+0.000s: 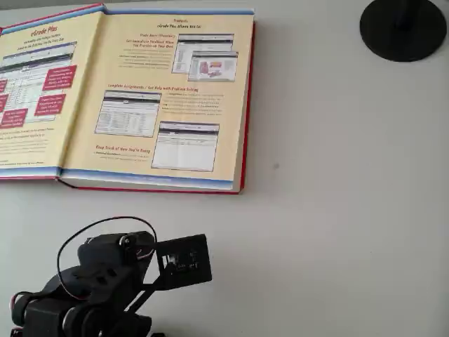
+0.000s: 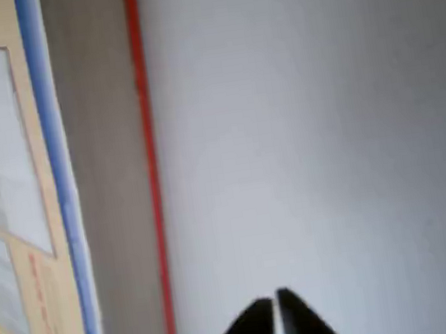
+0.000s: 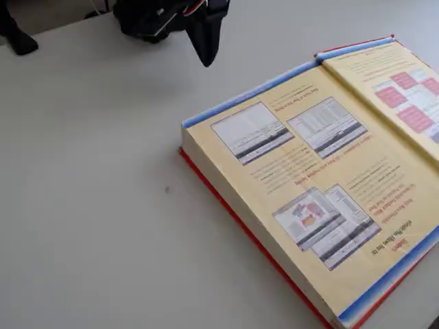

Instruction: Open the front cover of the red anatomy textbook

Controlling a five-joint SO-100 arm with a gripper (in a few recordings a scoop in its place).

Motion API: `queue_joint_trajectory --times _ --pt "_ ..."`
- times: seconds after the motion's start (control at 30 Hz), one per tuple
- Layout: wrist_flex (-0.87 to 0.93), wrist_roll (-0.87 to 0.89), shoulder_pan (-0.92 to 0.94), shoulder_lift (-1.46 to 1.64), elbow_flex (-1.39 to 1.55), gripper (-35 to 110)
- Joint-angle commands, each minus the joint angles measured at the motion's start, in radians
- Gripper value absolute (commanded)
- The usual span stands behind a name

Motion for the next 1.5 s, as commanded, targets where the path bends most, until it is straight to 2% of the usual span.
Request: queue_joint_trajectory --times 0.0,0.67,1.1,1.47 --pt "0.003 0.000 -0.006 0.002 0.002 0" --pt "0.000 0.003 -0.005 0.002 0.002 0" --pt "-0.394 0.023 0.025 0.002 0.110 0" --pt "-0.413 0.054 0.000 0.002 0.118 0"
